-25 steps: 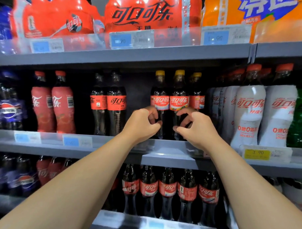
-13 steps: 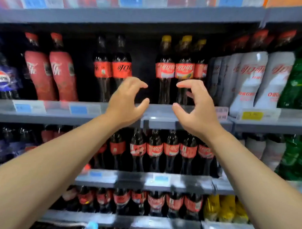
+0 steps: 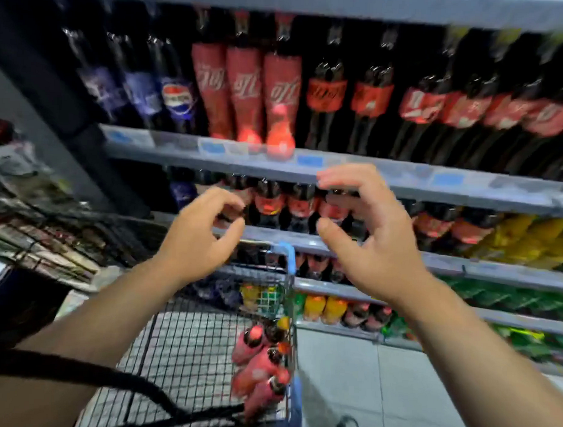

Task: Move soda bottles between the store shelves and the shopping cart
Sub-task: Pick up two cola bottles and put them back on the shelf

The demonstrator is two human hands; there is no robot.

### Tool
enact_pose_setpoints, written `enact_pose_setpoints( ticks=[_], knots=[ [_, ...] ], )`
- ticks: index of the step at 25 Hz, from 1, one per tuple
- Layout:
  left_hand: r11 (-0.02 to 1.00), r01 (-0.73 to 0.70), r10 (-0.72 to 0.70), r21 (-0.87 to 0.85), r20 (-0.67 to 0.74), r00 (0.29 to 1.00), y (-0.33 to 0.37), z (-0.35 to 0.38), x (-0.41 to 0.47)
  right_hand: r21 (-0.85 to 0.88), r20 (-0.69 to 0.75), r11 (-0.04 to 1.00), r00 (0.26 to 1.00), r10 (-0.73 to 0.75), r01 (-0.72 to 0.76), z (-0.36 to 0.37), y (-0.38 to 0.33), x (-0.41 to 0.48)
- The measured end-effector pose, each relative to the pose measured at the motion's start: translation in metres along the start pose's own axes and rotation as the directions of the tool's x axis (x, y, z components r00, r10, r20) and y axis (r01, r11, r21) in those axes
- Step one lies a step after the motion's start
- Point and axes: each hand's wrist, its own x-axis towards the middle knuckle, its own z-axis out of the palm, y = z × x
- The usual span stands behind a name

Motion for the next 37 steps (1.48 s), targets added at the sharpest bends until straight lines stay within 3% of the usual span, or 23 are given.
enact_pose_setpoints(
  ticks=[3,6,10,14,17,21,24,27,29,32,37],
  knots=[
    [0.973,0.228,-0.222,-0.042,0.108,0.969,-0.042,0.017,-0.053,0.097,-0.034,0.985,0.989,0.147,-0.143,0.063,0.016,-0.031],
    [0.898,0.439,-0.402,-0.045,0.324,0.856,-0.072,0.042,-0.096,0.162,-0.052,0.944,0.953,0.298,-0.286,0.115,0.038,-0.071],
    [0.871,0.490,-0.421,0.035,0.566,0.708,-0.098,0.093,-0.138,0.252,-0.100,0.854,0.865,0.491,-0.455,0.165,0.078,-0.143],
    [0.909,0.391,-0.368,0.147,0.723,0.584,-0.113,0.147,-0.147,0.253,-0.102,0.784,0.790,0.605,-0.568,0.185,0.109,-0.191],
    [0.888,0.442,-0.370,0.125,0.764,0.529,-0.112,0.179,-0.140,0.268,-0.106,0.804,0.813,0.573,-0.531,0.189,0.120,-0.201],
    [0.920,0.389,-0.235,0.042,0.854,0.464,-0.101,0.216,-0.144,0.219,-0.085,0.812,0.818,0.568,-0.541,0.188,0.123,-0.202],
    [0.858,0.504,-0.369,0.101,0.803,0.468,-0.099,0.234,-0.145,0.151,-0.081,0.802,0.802,0.592,-0.578,0.189,0.123,-0.205],
    [0.755,0.647,-0.451,0.106,0.800,0.396,-0.097,0.245,-0.144,0.020,-0.106,0.810,0.804,0.585,-0.586,0.194,0.125,-0.207],
    [0.784,0.613,-0.434,0.100,0.794,0.426,-0.098,0.245,-0.146,-0.040,-0.116,0.800,0.798,0.592,-0.599,0.197,0.126,-0.209],
    [0.850,0.513,-0.432,0.119,0.714,0.551,-0.104,0.236,-0.148,-0.074,-0.119,0.783,0.785,0.609,-0.618,0.198,0.126,-0.208],
    [0.800,0.586,-0.422,-0.126,0.576,0.700,-0.117,0.224,-0.146,-0.110,-0.111,0.747,0.755,0.647,-0.656,0.199,0.124,-0.206]
  ],
)
